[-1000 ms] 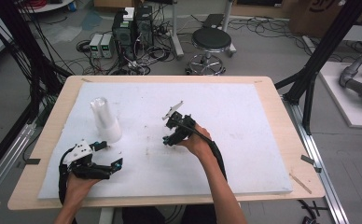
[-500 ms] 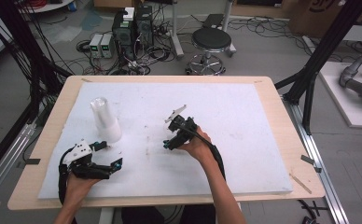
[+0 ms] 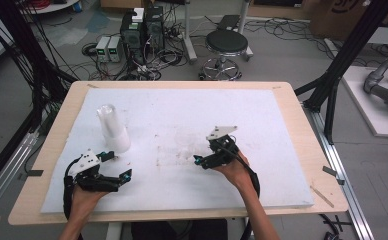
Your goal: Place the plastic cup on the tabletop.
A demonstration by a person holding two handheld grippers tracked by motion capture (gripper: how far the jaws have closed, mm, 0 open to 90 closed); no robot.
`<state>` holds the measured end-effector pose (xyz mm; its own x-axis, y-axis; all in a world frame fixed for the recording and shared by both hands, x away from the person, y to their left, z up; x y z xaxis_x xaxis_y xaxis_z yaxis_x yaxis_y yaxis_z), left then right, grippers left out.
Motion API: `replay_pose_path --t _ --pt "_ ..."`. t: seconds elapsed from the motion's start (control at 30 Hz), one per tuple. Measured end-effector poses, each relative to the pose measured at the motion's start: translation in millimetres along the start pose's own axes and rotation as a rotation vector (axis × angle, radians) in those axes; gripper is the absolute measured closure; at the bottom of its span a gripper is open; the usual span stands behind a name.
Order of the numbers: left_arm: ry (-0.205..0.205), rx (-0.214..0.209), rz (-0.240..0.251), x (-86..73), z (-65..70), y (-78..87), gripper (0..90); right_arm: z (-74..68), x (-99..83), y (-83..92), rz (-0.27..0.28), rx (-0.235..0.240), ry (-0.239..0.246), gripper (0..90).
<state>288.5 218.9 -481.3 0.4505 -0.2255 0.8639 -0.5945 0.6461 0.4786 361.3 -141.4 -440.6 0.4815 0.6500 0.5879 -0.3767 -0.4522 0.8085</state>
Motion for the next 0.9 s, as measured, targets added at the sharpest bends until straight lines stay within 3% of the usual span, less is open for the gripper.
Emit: replay_pose_path --t 0.27,0.5,0.9 --pt "0.007 0.006 -0.009 0.2 -0.3 -0.7 1.7 12.3 -48.7 27.2 0.157 -0.023 -0.055 17.5" --pt "0.008 0.010 -0.007 0.2 -0.5 -0.6 1.7 18.0 -76.6 40.6 0.248 -0.046 -0.076 17.4" --pt "0.010 0.019 0.006 -0.1 0.2 0.1 1.7 27.0 -97.8 39.4 0.293 -0.067 -0.135 17.5"
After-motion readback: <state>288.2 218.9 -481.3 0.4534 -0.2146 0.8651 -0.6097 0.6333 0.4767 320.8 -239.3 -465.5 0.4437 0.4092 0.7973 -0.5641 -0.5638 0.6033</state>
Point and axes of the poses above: each handheld gripper's, and its own axes: y roughly backward along the jaws, x roughly out of its top, z roughly to its right, the point moved 3 cm from there along -y, roughly forward along the jaws, and after that the axes turned 11 degrees about -z, right-handed, at the moved point
